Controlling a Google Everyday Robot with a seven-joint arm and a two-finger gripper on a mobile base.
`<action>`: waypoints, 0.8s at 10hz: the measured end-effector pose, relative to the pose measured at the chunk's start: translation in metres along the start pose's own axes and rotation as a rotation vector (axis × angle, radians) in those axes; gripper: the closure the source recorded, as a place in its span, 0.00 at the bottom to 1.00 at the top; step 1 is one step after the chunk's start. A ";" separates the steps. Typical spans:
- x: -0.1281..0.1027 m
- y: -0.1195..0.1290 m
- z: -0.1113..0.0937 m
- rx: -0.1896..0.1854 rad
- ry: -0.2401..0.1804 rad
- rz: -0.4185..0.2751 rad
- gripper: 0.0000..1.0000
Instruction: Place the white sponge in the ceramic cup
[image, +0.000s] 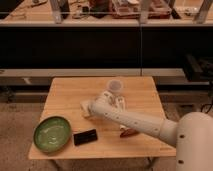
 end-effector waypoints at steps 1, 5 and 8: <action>0.000 0.001 0.000 0.000 0.001 0.005 0.67; -0.010 0.014 -0.014 0.007 0.033 0.017 0.76; -0.037 0.044 -0.045 0.012 0.076 0.061 0.76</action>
